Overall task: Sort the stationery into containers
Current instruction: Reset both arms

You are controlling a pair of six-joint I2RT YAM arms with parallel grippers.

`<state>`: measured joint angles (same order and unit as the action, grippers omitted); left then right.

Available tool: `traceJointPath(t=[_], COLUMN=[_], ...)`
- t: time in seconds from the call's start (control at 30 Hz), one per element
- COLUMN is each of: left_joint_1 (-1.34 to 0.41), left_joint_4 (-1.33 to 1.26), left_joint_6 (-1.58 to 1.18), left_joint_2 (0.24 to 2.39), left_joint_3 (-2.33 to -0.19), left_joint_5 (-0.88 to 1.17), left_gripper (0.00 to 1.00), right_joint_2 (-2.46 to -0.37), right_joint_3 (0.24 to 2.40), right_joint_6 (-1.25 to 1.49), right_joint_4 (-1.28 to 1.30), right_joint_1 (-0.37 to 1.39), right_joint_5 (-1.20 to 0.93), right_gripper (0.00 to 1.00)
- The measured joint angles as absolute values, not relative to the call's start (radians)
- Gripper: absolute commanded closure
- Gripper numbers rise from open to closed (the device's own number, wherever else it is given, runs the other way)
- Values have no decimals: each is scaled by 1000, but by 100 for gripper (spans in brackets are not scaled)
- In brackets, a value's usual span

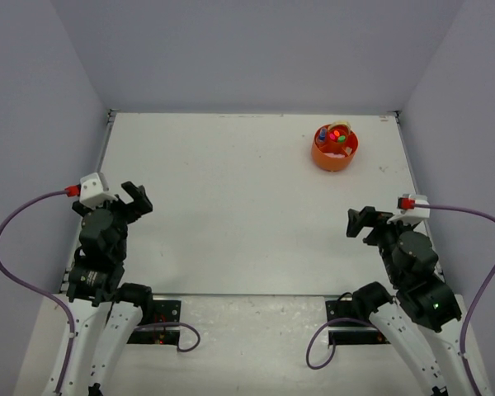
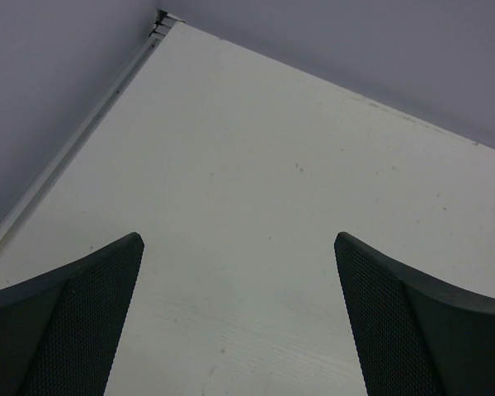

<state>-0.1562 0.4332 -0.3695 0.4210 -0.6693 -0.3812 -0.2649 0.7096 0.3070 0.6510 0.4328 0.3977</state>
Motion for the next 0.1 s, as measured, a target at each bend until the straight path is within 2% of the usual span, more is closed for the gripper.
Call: traceJointPath(t=[0.1], left_joint_1=[-156], left_joint_4=[433], left_joint_6=[-369], left_joint_2=[421], left_joint_3=[-669], left_joint_5=[-366], left_gripper=[0], right_joint_2=[-263], right_joint_3=[707], right_joint_6=[311], right_joint_4=[651], right_joint_1=[433], right_joint_5=[398], right_gripper=[1])
